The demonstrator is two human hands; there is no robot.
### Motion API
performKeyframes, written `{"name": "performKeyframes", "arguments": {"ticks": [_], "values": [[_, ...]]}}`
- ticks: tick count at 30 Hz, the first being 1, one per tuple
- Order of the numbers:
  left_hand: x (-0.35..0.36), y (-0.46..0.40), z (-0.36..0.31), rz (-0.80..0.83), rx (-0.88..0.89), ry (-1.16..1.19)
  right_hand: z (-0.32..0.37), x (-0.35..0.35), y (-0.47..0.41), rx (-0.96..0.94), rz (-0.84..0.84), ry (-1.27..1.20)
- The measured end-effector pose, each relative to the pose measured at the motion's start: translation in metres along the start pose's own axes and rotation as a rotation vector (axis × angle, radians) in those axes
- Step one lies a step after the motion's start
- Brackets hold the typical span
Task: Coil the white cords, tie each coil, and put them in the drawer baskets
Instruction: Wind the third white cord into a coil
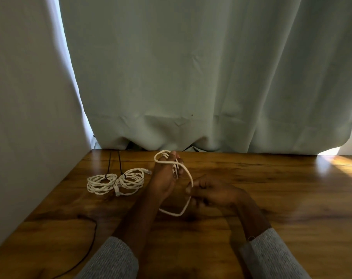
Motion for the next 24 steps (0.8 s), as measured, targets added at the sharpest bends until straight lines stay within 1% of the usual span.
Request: {"name": "performKeyframes", "arguments": {"ticks": [1, 3, 5, 7, 8, 9, 11, 13, 15, 17, 18, 20, 21, 22, 24], "values": [[-0.003, 0.001, 0.000, 0.019, 0.001, -0.109, 0.000, -0.007, 0.004, -0.009, -0.033, -0.097], [-0.009, 0.004, 0.003, 0.111, -0.025, -0.287, -0.004, -0.021, 0.011, -0.055, -0.075, -0.365], [-0.009, 0.010, 0.006, 0.276, -0.077, -0.354, -0.010, -0.035, 0.018, -0.162, -0.086, -0.670], [-0.005, 0.017, 0.008, 0.487, -0.114, -0.479, -0.013, -0.047, 0.020, -0.321, -0.012, -1.022], [-0.002, 0.022, 0.010, 0.578, -0.137, -0.529, -0.012, -0.051, 0.021, -0.387, 0.005, -1.169], [0.001, 0.026, 0.011, 0.649, -0.156, -0.558, -0.012, -0.055, 0.021, -0.425, -0.016, -1.284], [0.006, 0.031, 0.013, 0.721, -0.199, -0.567, -0.011, -0.058, 0.018, -0.459, -0.111, -1.471], [0.007, 0.034, 0.013, 0.743, -0.256, -0.549, -0.010, -0.057, 0.016, -0.504, -0.201, -1.644], [0.006, 0.035, 0.012, 0.766, -0.307, -0.512, -0.011, -0.055, 0.015, -0.532, -0.296, -1.746], [0.003, 0.035, 0.012, 0.756, -0.340, -0.443, -0.013, -0.053, 0.015, -0.511, -0.404, -1.705], [0.001, 0.034, 0.013, 0.728, -0.349, -0.404, -0.015, -0.053, 0.013, -0.461, -0.475, -1.614], [0.000, 0.031, 0.017, 0.652, -0.358, -0.339, -0.019, -0.049, 0.005, -0.300, -0.618, -1.285], [0.000, 0.030, 0.019, 0.610, -0.364, -0.319, -0.019, -0.045, 0.000, -0.241, -0.650, -1.096], [0.000, 0.028, 0.020, 0.570, -0.374, -0.303, -0.015, -0.039, -0.004, -0.206, -0.655, -0.926], [0.000, 0.025, 0.022, 0.504, -0.397, -0.291, -0.005, -0.025, -0.007, -0.208, -0.638, -0.650]]}}
Point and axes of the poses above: each hand's wrist, its own y-axis away from the middle knuckle, its own x-axis out of the palm, z = x × y, the point moved 1 cm from there along -y, towards the middle knuckle, and after that the axes turned 15 degrees about x, right-handed, at the moved point
